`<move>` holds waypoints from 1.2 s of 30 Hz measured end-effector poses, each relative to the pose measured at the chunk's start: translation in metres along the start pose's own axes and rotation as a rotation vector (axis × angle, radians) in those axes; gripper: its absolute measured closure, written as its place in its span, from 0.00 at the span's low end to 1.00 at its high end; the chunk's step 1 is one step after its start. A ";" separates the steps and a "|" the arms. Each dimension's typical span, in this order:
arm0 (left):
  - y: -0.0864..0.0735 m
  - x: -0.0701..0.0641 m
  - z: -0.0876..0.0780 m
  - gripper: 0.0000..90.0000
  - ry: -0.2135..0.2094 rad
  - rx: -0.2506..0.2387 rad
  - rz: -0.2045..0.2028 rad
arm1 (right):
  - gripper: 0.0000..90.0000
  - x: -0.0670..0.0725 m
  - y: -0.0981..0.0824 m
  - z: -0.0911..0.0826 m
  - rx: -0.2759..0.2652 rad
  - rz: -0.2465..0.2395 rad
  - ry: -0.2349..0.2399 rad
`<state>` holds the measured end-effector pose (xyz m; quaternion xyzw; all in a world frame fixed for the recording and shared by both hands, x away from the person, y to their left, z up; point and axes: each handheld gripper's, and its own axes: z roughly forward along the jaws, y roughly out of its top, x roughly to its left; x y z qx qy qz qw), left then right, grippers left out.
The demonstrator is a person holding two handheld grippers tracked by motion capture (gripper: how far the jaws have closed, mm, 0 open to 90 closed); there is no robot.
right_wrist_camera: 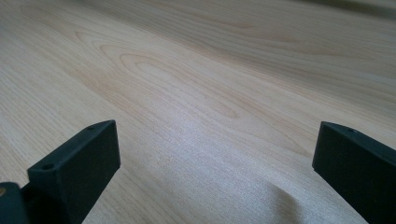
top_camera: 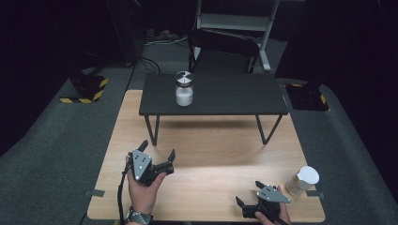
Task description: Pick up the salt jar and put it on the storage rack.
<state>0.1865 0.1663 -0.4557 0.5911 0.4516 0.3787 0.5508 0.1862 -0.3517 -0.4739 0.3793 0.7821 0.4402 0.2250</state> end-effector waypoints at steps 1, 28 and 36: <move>-0.003 0.000 -0.003 0.01 -0.002 0.005 0.001 | 0.01 0.000 0.000 0.000 0.003 0.005 -0.002; -0.043 -0.007 -0.053 0.01 -0.041 0.209 -0.019 | 0.01 -0.003 -0.002 -0.001 -0.001 0.036 -0.008; -0.051 -0.005 -0.051 0.01 -0.053 0.268 -0.019 | 0.01 -0.004 -0.002 -0.001 0.003 0.048 -0.010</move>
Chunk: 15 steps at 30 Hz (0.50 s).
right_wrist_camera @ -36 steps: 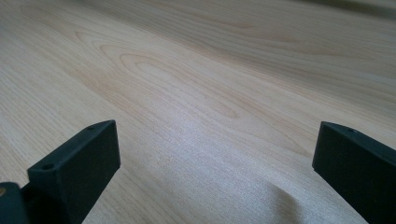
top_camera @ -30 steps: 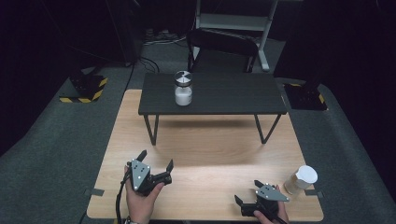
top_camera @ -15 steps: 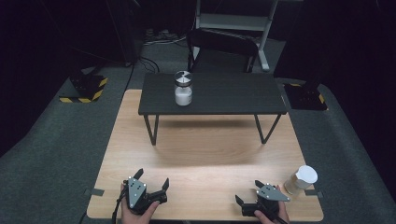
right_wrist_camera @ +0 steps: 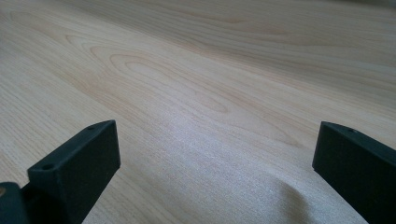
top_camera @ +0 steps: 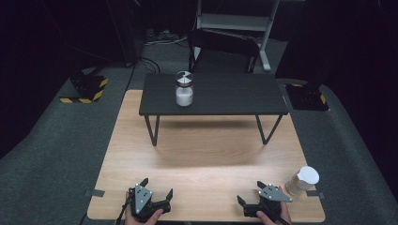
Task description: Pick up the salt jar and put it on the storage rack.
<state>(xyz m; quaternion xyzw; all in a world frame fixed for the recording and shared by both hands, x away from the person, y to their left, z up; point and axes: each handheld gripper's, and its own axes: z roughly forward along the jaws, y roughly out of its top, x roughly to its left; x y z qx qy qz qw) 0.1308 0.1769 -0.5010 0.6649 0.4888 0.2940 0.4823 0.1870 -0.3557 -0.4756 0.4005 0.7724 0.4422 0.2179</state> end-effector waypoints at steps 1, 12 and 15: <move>0.000 0.001 0.001 0.01 -0.004 0.012 0.009 | 0.01 0.000 0.000 0.000 0.000 0.000 0.000; -0.001 0.009 0.010 0.01 -0.057 0.071 0.035 | 0.01 -0.001 -0.001 0.002 0.015 0.030 -0.001; -0.001 0.007 0.010 0.01 -0.058 0.078 0.052 | 0.01 -0.001 -0.001 0.003 0.025 0.033 0.002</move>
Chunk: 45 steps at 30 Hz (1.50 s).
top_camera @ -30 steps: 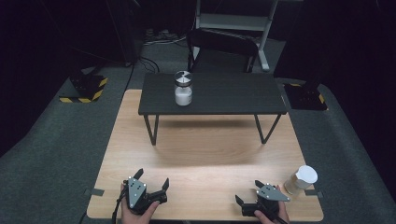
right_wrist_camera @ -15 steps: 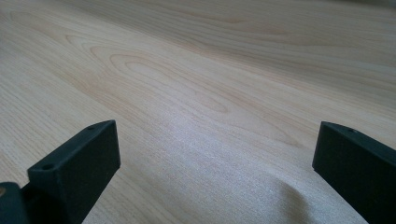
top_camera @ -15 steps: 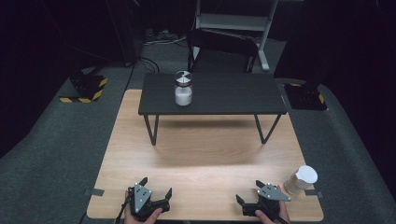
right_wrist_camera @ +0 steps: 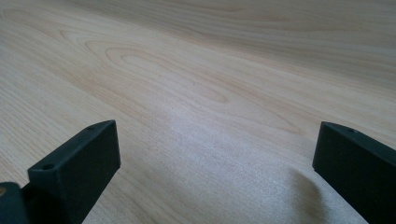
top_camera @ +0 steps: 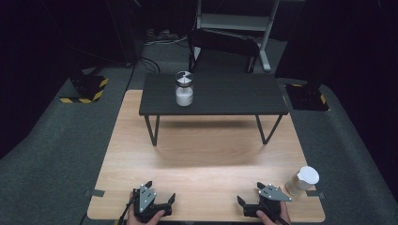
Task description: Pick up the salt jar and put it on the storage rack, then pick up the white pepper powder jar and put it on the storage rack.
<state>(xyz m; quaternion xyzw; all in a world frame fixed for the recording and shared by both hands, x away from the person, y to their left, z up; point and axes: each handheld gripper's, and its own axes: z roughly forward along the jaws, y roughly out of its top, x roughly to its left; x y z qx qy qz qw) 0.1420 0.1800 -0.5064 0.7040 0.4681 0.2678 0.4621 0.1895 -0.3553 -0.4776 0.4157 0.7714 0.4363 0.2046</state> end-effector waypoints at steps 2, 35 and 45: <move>0.000 0.000 0.000 0.01 0.000 0.003 -0.004 | 0.01 0.000 0.000 0.001 0.005 0.002 0.002; 0.001 0.006 0.001 0.01 -0.060 0.008 0.028 | 0.01 -0.004 -0.006 -0.004 -0.036 0.012 0.020; 0.002 0.008 0.002 0.01 -0.063 0.010 0.010 | 0.01 -0.006 -0.007 -0.019 -0.107 0.031 0.001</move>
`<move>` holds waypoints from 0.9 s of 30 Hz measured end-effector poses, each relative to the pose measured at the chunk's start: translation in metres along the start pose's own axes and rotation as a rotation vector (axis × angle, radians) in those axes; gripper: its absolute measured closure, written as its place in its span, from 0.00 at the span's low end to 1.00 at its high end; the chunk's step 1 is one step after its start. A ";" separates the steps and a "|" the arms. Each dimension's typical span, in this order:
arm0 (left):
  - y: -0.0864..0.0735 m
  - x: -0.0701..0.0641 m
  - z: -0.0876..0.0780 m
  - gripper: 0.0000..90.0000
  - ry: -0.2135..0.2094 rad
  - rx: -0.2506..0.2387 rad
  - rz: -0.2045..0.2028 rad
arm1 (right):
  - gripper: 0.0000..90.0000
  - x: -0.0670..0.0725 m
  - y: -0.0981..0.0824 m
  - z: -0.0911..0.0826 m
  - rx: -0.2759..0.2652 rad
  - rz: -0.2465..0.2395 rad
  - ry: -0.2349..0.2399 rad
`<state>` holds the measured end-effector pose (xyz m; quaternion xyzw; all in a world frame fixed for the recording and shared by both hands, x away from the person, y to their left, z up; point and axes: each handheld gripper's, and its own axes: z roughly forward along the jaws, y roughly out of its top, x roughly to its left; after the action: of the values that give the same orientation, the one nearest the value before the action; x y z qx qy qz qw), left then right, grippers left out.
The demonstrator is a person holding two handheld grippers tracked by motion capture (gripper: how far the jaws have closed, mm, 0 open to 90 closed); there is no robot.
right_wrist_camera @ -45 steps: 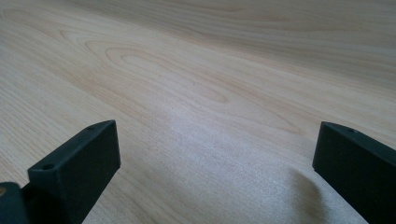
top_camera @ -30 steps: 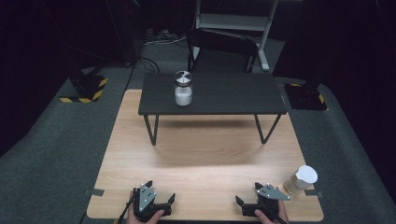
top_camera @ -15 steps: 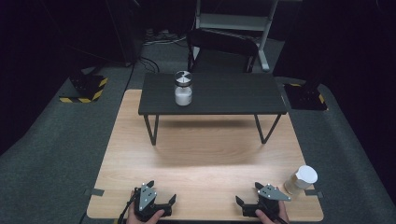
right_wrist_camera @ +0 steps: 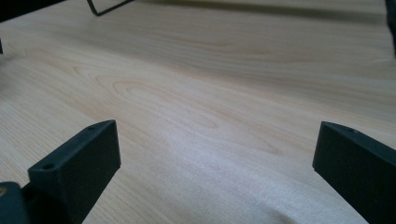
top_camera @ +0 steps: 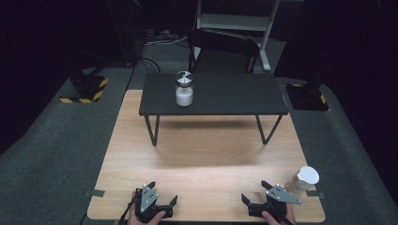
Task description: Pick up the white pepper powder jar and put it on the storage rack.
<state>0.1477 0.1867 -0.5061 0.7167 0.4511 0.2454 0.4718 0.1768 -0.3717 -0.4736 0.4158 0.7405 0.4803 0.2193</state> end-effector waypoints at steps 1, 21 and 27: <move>0.000 0.000 0.000 0.01 -0.001 0.000 -0.001 | 0.01 0.000 0.000 -0.001 -0.010 0.001 -0.005; 0.000 0.003 -0.001 0.01 -0.014 0.000 -0.006 | 0.01 -0.002 0.011 -0.051 -0.217 0.000 -0.130; 0.000 0.003 -0.001 0.01 -0.017 0.001 0.000 | 0.01 -0.011 0.010 -0.069 -0.254 -0.002 -0.199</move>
<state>0.1485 0.1896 -0.5061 0.7190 0.4474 0.2388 0.4752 0.1375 -0.4156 -0.4346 0.4296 0.6489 0.5262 0.3427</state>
